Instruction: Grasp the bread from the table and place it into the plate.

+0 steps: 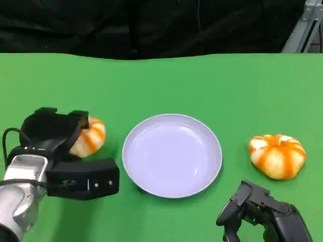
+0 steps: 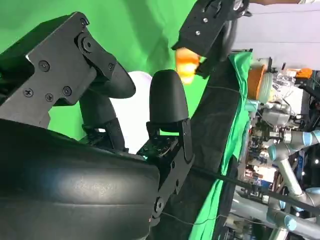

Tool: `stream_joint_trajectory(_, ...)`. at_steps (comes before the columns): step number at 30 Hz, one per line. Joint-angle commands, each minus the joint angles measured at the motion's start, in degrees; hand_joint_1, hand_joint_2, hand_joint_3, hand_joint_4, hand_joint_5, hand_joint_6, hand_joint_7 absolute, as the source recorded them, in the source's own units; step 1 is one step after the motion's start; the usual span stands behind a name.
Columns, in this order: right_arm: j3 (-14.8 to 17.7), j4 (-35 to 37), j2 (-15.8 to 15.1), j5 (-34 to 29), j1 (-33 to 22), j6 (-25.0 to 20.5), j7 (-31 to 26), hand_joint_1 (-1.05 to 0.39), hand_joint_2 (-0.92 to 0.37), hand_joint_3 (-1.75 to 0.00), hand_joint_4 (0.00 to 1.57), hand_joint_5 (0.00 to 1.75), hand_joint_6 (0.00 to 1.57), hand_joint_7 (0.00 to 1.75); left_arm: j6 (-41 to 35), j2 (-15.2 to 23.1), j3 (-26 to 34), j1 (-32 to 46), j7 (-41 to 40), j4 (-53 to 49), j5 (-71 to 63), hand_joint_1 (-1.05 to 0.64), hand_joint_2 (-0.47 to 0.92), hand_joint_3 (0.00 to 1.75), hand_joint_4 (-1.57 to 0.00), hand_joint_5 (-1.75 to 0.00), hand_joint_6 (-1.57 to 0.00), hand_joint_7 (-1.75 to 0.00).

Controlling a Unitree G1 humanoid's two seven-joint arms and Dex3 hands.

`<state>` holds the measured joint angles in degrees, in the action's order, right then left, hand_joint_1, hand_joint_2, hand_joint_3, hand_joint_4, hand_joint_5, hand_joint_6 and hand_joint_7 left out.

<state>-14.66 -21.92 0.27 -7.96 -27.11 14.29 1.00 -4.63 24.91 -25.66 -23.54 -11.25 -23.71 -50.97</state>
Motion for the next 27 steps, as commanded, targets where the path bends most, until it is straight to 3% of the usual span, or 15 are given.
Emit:
stream_joint_trajectory(1, 0.6, -0.9, -0.6, 1.2, -0.2, -0.1, 0.3, 0.0, -0.32, -1.4, 0.67, 1.74, 0.67, 1.52, 1.1, 0.7, 1.3, 3.0, -4.0, 6.4, -0.9, -0.21, 0.88, 0.08, -0.89, -1.75, -0.78, -1.31)
stream_joint_trajectory(2, 0.6, -0.7, -0.7, 1.3, -0.3, 0.1, 0.4, -0.01, -0.32, -1.4, 0.67, 1.74, 0.67, 1.52, 1.6, 0.1, 1.7, 3.5, -4.8, 7.7, -0.5, -0.2, 0.88, 0.08, -0.89, -1.75, -0.77, -1.36)
stream_joint_trajectory(3, 0.6, -0.5, -0.8, 1.3, -0.3, 0.3, 0.4, 0.0, -0.32, -1.4, 0.67, 1.74, 0.67, 1.52, 2.0, -0.6, 2.2, 3.9, -5.0, 8.6, 0.2, -0.19, 0.89, 0.13, -0.87, -1.75, -0.7, -1.59)
stream_joint_trajectory(5, 0.5, -0.4, -0.9, 1.1, -0.3, 0.4, 0.4, 0.01, -0.33, -1.4, 0.67, 1.73, 0.67, 1.51, 3.7, -2.2, 3.0, 4.4, -5.8, 10.0, 2.3, -0.18, 0.9, 0.16, -0.85, -1.75, -0.66, -1.71)
stream_joint_trajectory(6, 0.5, -0.5, -1.0, 1.1, -0.3, 0.3, 0.4, 0.01, -0.33, -1.39, 0.66, 1.73, 0.67, 1.51, 4.8, -2.9, 3.4, 4.5, -6.3, 10.4, 3.3, -0.18, 0.74, 0.55, -0.85, -1.75, -0.68, -1.73)
stream_joint_trajectory(8, 0.4, -0.6, -1.0, 1.1, -0.4, 0.3, 0.4, 0.01, -0.33, -1.38, 0.66, 1.73, 0.67, 1.51, 6.0, -3.6, 3.8, 4.6, -6.8, 10.6, 4.2, -0.18, 0.53, 0.98, -0.85, -1.75, -0.7, -1.74)
stream_joint_trajectory(12, 0.4, -0.9, -1.0, 0.6, -0.4, 0.4, 0.2, 0.02, -0.33, -1.38, 0.67, 1.72, 0.68, 1.5, 8.2, -7.6, 3.1, 3.1, -5.5, 11.2, 6.3, -0.18, 0.36, 1.29, -0.93, -1.75, -0.75, -1.75)
stream_joint_trajectory(17, 0.3, -1.0, -1.0, 0.6, -0.5, 0.4, 0.2, 0.02, -0.32, -1.39, 0.68, 1.72, 0.68, 1.5, 8.7, -8.5, 3.6, 3.0, -5.1, 11.0, 5.9, -0.19, 0.32, 1.34, -0.94, -1.75, -0.75, -1.75)
stream_joint_trajectory(18, 0.0, -1.4, -1.0, 0.1, -0.5, 0.3, 0.2, 0.02, -0.32, -1.4, 0.68, 1.72, 0.68, 1.5, 8.0, -10.0, 2.3, 1.8, -3.3, 10.0, 5.9, -0.2, 0.34, 1.29, -0.93, -1.75, -0.74, -1.75)
stream_joint_trajectory(21, -0.7, -2.4, -1.1, -0.5, -0.9, -0.3, 0.2, 0.02, -0.32, -1.41, 0.67, 1.72, 0.67, 1.51, 5.6, -13.5, -0.5, -0.9, 2.2, 7.4, 6.0, -0.23, 0.59, 0.82, -0.9, -1.75, -0.69, -1.75)
stream_joint_trajectory(22, -0.7, -2.5, -1.1, -0.5, -1.0, -0.3, 0.2, 0.01, -0.32, -1.41, 0.67, 1.72, 0.67, 1.51, 5.2, -13.9, -0.7, -1.2, 2.8, 7.1, 6.1, -0.22, 0.61, 0.79, -0.89, -1.75, -0.69, -1.75)
stream_joint_trajectory(24, -0.7, -2.7, -1.2, -0.5, -1.1, -0.4, 0.2, 0.01, -0.32, -1.41, 0.67, 1.72, 0.67, 1.52, 4.5, -14.9, -1.1, -2.0, 3.7, 5.7, 6.1, -0.21, 0.62, 0.76, -0.89, -1.75, -0.69, -1.75)
stream_joint_trajectory(25, -0.6, -2.8, -1.3, -0.5, -1.2, -0.4, 0.2, 0.0, -0.32, -1.42, 0.67, 1.72, 0.67, 1.52, 4.2, -15.4, -1.4, -2.5, 4.1, 4.8, 6.0, -0.2, 0.59, 0.82, -0.89, -1.75, -0.71, -1.63)
stream_joint_trajectory(27, -0.6, -2.8, -1.4, -0.5, -1.3, -0.5, 0.2, 0.0, -0.32, -1.42, 0.68, 1.72, 0.67, 1.52, 3.4, -16.1, -1.7, -3.1, 5.2, 3.8, 6.2, -0.19, 0.56, 0.87, -0.89, -1.75, -0.73, -1.57)
